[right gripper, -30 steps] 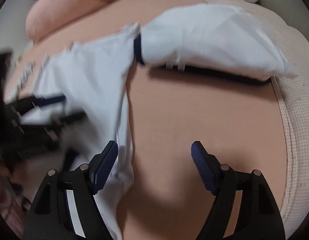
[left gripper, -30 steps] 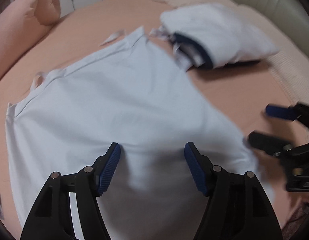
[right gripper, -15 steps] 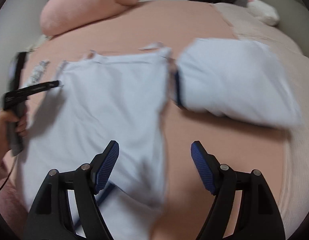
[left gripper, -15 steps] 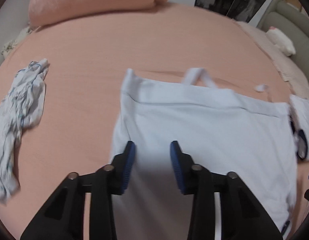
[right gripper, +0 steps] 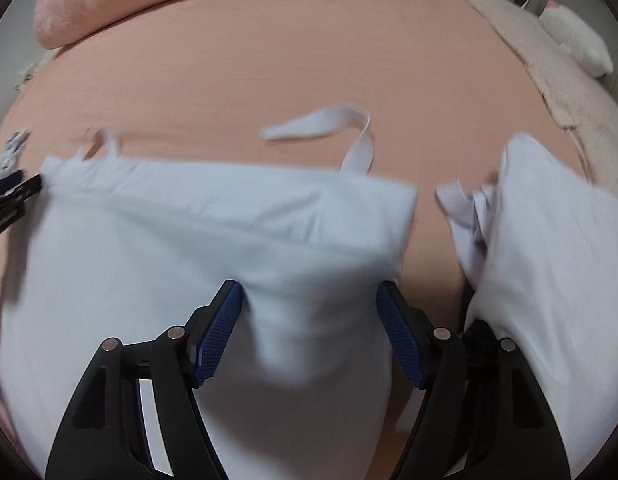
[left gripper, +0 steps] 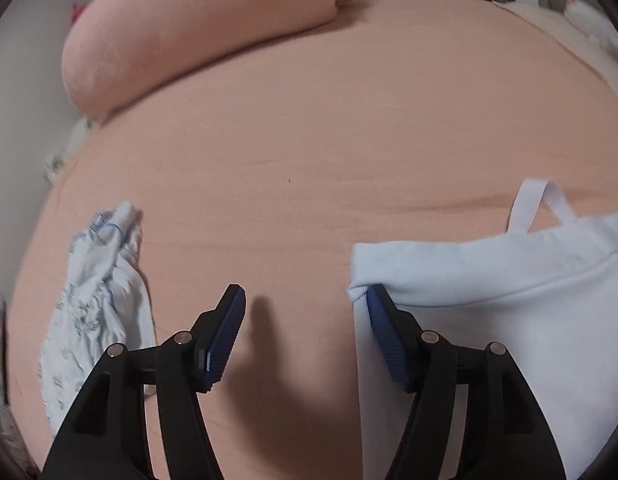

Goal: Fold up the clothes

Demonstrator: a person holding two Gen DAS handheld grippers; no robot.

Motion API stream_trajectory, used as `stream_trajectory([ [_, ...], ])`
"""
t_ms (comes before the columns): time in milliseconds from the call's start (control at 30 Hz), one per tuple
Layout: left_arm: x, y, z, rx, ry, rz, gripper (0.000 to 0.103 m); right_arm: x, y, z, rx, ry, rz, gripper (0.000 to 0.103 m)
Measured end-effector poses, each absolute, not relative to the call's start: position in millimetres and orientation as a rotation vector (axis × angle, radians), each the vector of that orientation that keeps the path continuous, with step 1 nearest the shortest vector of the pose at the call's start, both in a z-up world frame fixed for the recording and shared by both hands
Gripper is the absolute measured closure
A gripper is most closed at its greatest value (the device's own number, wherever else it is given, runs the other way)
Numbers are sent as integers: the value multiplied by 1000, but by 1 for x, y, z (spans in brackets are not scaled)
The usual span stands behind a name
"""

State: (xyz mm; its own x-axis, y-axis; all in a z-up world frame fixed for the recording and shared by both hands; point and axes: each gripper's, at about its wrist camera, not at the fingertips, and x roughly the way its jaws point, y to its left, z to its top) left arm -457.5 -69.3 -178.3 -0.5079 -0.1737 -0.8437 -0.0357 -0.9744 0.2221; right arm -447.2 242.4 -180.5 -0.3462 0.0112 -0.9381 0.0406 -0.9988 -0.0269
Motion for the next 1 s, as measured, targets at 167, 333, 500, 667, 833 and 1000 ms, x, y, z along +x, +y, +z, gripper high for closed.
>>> stream_trajectory([
  [167,-407,-68,-131,1443,-212,-2756,38,-426,241,-154,1755,-34,-2542,32],
  [333,-283,-34,-107,1596,-131,-2854,38,-338,236,-95,1587,-137,-2529,32],
  [500,-167,15,-128,1827,-100,-2847,39,-215,234,-84,1548,-158,-2570,27],
  [667,-108,35,-152,1897,-132,-2787,39,-119,243,-134,1760,-124,-2638,28],
  [833,-84,18,-140,1797,-55,-2867,41,-50,266,-153,1847,-63,-2726,28],
  [1000,-54,-4,-128,1656,180,-2964,41,-13,287,-120,1570,-394,-2820,24],
])
